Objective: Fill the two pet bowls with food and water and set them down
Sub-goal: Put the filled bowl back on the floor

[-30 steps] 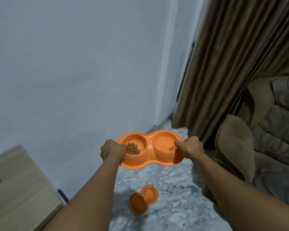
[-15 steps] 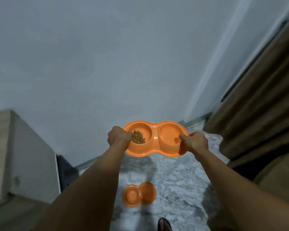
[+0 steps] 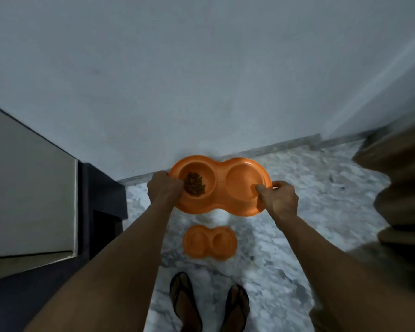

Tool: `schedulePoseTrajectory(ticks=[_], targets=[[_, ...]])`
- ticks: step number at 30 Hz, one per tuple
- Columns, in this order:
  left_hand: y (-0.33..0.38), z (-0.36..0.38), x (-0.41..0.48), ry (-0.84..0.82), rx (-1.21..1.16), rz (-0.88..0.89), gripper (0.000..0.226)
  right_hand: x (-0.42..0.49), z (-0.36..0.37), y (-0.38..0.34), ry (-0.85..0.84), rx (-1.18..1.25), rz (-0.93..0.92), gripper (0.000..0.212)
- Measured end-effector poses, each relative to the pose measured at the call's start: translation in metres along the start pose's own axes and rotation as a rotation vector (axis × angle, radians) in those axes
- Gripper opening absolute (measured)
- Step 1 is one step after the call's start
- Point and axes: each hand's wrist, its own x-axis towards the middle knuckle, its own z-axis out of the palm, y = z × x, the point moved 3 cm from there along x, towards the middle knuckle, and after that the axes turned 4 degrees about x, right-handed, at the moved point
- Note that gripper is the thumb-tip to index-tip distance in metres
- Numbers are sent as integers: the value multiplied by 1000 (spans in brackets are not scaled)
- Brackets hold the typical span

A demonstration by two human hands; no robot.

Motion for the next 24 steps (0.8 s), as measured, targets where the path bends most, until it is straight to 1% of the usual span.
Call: schedulePoseTrajectory(ticks=[2,6,8,10,16,24], targets=[[-22,24,29,3,17,5,25,25,27,20,11,-17,2,63],[-70,91,97,-16,47,0,19,90,95,75,0,-48,15,56],[-99,131,135,-13,55,2,18,128,131,109,-9,-56,21,57],[-112,144,148,-21,71,1,17,141,142,122,-9,-59,17,59],[-175,234,232,-4,109,3,17,223,223,195,-6,-93,9,55],[-214,301,304,24,104,35,19,298,289,252,-5,-142,-50,55]])
